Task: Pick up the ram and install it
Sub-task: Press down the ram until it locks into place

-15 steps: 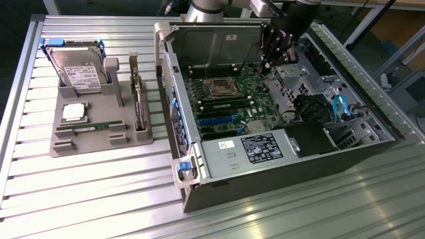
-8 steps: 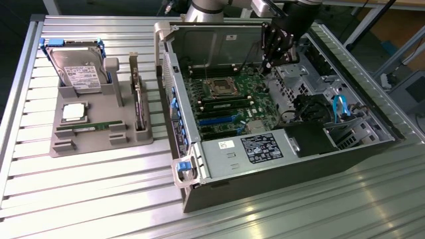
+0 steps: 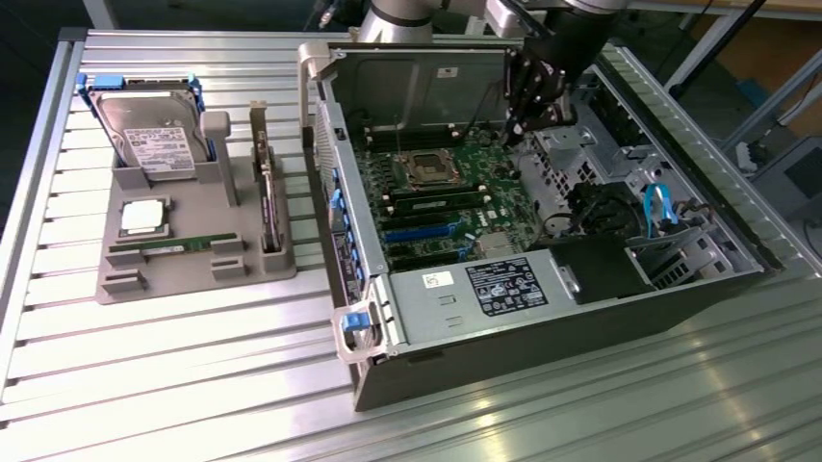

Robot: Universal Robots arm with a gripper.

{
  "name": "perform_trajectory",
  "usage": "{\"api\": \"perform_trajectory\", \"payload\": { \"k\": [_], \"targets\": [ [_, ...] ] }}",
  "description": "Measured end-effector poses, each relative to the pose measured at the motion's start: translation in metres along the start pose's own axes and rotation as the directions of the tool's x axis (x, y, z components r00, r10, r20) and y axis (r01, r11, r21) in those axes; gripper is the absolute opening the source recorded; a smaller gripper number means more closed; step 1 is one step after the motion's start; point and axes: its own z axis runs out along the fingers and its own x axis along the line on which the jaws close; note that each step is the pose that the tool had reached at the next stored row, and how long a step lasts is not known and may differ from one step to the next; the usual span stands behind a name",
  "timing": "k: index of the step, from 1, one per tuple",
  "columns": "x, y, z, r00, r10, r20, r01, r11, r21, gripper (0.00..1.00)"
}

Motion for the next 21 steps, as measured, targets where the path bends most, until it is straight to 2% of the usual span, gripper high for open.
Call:
{"api": "perform_trajectory", "payload": {
  "k": [5, 18, 21],
  "targets": [
    [0.000, 0.0006, 0.0175, 1.0000, 0.000, 0.0001, 0.000, 1.0000, -0.0039, 0.10],
    [0.001, 0.0009, 0.0434, 1.0000, 0.000, 0.0002, 0.000, 1.0000, -0.0088, 0.10],
    [0.002, 0.0008, 0.0539, 1.0000, 0.000, 0.0003, 0.000, 0.9999, -0.0119, 0.10]
  ]
}}
